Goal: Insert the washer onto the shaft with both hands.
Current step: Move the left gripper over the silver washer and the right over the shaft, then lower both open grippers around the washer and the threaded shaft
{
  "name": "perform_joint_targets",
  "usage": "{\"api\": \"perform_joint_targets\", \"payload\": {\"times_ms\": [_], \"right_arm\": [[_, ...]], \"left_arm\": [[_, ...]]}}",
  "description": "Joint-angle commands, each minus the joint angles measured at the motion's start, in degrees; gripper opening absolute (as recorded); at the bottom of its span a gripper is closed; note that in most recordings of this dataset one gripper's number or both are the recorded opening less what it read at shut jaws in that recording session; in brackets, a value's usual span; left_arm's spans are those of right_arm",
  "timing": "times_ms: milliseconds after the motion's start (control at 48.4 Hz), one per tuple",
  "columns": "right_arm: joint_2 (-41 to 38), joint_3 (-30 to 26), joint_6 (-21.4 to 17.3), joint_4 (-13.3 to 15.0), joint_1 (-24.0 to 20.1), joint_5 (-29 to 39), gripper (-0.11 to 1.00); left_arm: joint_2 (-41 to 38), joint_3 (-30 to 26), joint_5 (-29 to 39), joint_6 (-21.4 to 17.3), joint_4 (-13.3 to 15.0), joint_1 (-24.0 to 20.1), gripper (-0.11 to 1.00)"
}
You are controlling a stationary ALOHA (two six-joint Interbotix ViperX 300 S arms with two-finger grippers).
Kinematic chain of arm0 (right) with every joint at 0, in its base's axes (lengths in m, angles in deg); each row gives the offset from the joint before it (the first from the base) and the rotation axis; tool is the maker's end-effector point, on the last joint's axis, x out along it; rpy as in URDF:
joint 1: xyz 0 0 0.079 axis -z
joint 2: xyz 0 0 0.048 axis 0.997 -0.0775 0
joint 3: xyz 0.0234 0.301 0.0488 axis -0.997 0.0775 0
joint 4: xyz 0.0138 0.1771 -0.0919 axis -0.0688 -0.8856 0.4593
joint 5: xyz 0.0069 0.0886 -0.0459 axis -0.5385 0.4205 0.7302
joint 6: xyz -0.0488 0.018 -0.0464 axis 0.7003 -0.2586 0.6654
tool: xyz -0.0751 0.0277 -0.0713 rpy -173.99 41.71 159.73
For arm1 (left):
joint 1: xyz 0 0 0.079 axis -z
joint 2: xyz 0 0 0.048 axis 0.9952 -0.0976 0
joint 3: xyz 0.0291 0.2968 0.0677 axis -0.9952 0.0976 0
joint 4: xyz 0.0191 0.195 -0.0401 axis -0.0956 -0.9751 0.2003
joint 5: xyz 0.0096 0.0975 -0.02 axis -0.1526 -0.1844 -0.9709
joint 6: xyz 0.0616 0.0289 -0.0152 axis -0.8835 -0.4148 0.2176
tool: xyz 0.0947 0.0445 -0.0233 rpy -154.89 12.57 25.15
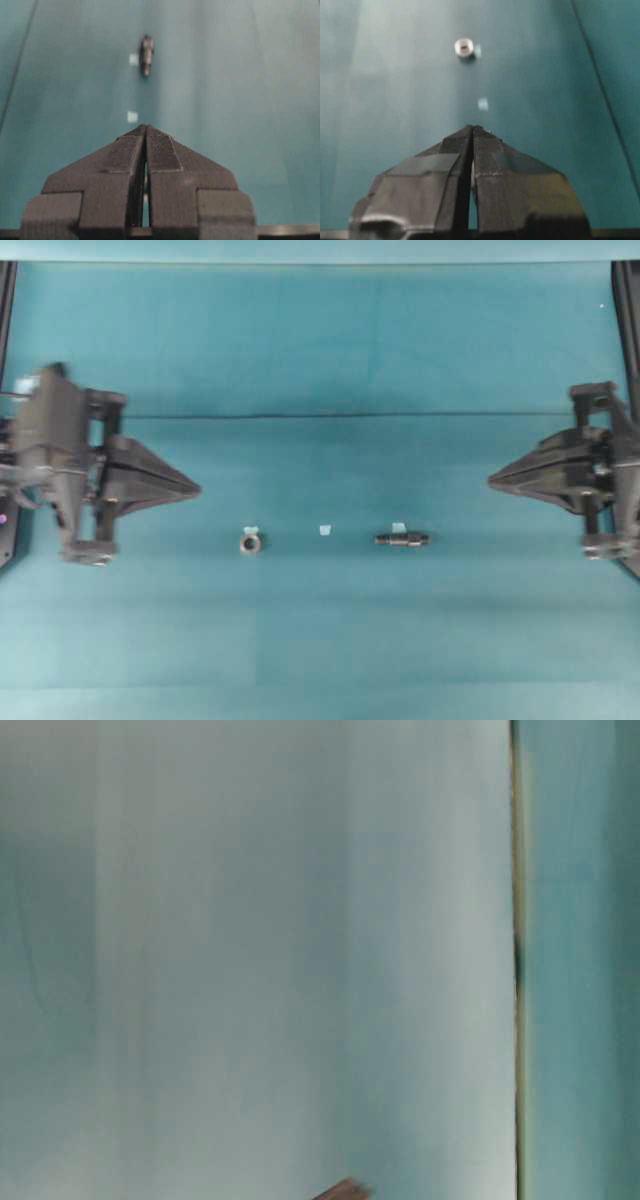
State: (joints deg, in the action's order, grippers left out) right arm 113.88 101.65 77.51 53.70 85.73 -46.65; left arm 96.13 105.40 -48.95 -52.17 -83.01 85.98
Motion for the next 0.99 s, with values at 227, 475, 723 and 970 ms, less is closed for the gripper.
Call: {"api": "perform_joint_targets", "payload": {"times_ms": [227,475,723,970], "right_arm": [[-13.1,-7.5,-0.4,-0.1,-0.5,8.3,-0.08],[-21.2,-12.5,-0.2,0.0,-0.6,11.8,-0.09],[-28.2,-15.3,-0.2,0.0,-1.5,12.5,-0.09],[-31.9,-16.7,0.3,0.0,-1.8,12.4,-0.09]], "left_arm": [[-11.7,-11.3,13.5,0.2,-0.2,0.2,0.02],[-20.1,-16.9,21.8,-0.4,-0.2,1.0,0.02],[-24.8,-18.9,23.3,-1.7,-0.3,2.7,0.02],[-26.4,-18.4,23.0,-1.8,-0.4,2.6,0.02]]}}
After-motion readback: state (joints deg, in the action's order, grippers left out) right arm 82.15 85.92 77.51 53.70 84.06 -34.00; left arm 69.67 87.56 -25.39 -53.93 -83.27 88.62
